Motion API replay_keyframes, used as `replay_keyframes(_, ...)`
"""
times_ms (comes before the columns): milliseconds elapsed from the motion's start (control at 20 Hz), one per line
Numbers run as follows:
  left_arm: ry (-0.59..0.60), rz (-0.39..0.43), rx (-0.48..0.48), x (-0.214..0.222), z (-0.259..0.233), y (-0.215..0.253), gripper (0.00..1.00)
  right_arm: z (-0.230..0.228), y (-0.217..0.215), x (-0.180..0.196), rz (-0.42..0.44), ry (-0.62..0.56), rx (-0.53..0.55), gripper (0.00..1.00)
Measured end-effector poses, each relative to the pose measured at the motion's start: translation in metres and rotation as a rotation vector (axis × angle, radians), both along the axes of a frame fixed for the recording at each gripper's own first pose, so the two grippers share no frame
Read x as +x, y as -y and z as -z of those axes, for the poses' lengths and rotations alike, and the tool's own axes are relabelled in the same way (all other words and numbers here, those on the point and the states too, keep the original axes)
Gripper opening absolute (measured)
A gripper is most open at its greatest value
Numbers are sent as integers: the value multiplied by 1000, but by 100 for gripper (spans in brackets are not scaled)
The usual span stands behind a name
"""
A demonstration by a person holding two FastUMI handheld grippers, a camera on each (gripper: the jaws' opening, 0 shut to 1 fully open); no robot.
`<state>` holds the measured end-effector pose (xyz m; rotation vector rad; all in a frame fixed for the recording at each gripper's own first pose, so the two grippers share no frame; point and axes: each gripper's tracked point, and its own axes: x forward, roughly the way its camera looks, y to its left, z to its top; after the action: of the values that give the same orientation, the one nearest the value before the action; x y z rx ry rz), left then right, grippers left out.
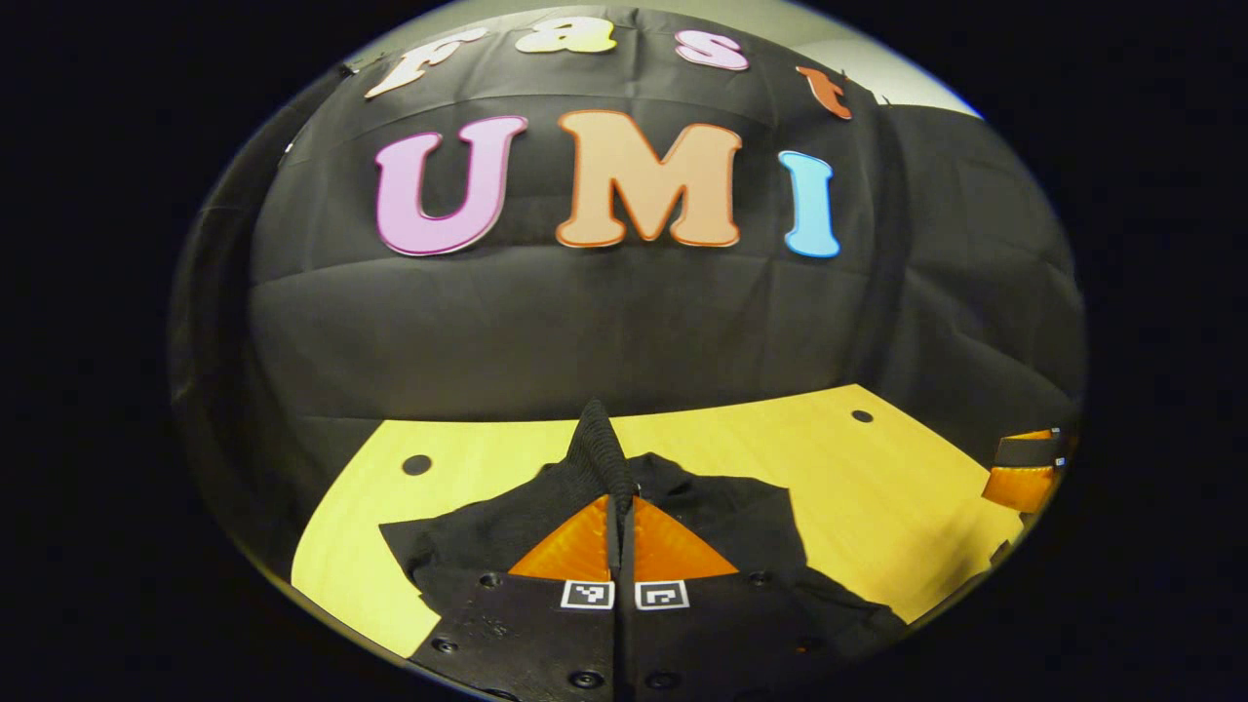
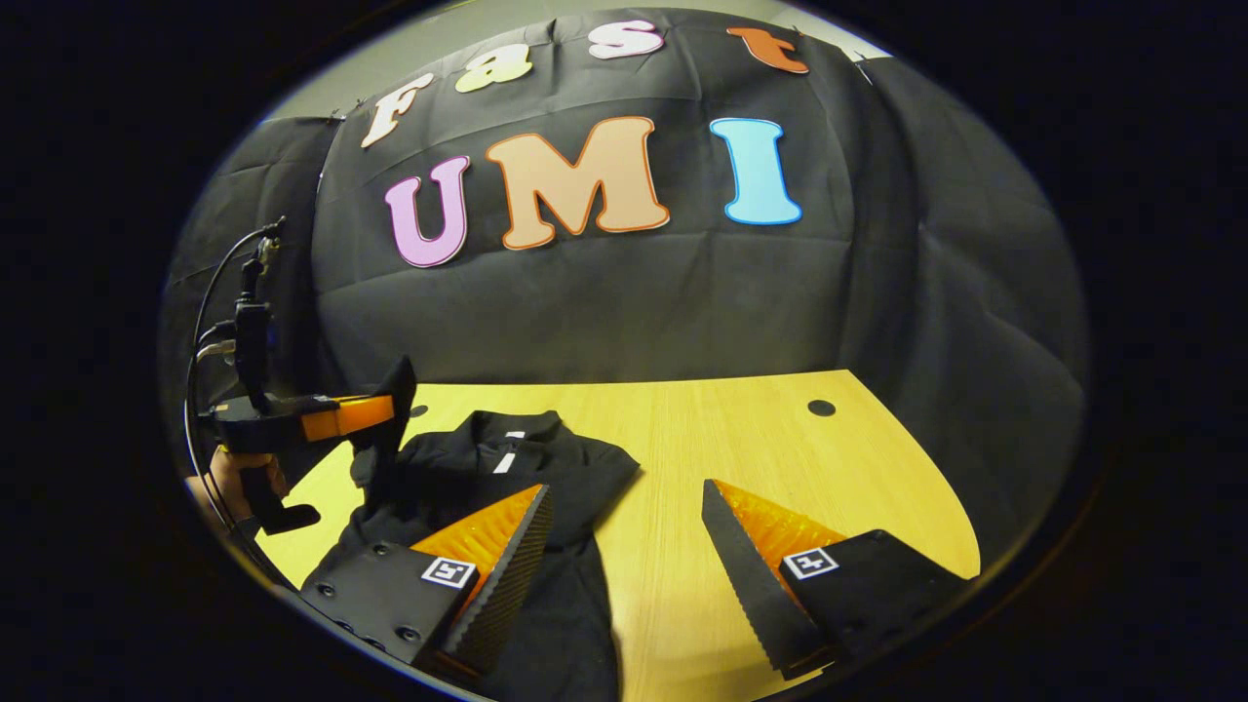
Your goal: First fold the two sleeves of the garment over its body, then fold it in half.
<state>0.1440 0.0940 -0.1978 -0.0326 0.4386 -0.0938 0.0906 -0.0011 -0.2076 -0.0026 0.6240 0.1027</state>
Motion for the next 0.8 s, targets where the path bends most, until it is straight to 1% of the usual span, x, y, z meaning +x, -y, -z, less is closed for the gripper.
replay_keyframes(150, -38, 54, 7, 5, 9, 31, 0, 2, 12, -7, 12, -6, 6, 98)
replay_keyframes(300, -51, 79, 37, 11, 16, 54, 0, 8, 25, -10, 15, -16, 14, 98)
replay_keyframes(350, -47, 75, 49, 13, 16, 60, 0, 11, 29, -11, 11, -23, 19, 98)
replay_keyframes(400, -28, 54, 61, 16, 13, 63, 0, 13, 32, -11, 6, -28, 25, 98)
replay_keyframes(450, -36, 86, 43, 10, 11, 75, 0, 16, 34, -12, -1, -30, 31, 98)
replay_keyframes(500, -23, 70, 38, 8, 13, 84, 50, 18, 36, -13, -11, -33, 38, 100)
replay_keyframes(550, 2, 53, 37, 9, 2, 85, 100, 18, 40, -17, -23, -39, 44, 98)
replay_keyframes(600, 22, 38, 36, 5, -8, 85, 95, 17, 41, -22, -39, -46, 51, 98)
replay_keyframes(650, 42, 11, 42, -1, -19, 81, 95, 15, 38, -26, -61, -45, 63, 98)
replay_keyframes(700, 61, -21, 52, -10, -27, 73, 100, 13, 34, -31, -84, -42, 73, 94)
replay_keyframes(750, 74, -44, 49, -20, -33, 66, 94, 15, 32, -36, -104, -39, 65, 94)
replay_keyframes(800, 92, -63, 46, -32, -39, 59, 94, 16, 33, -41, -110, -43, 47, 98)
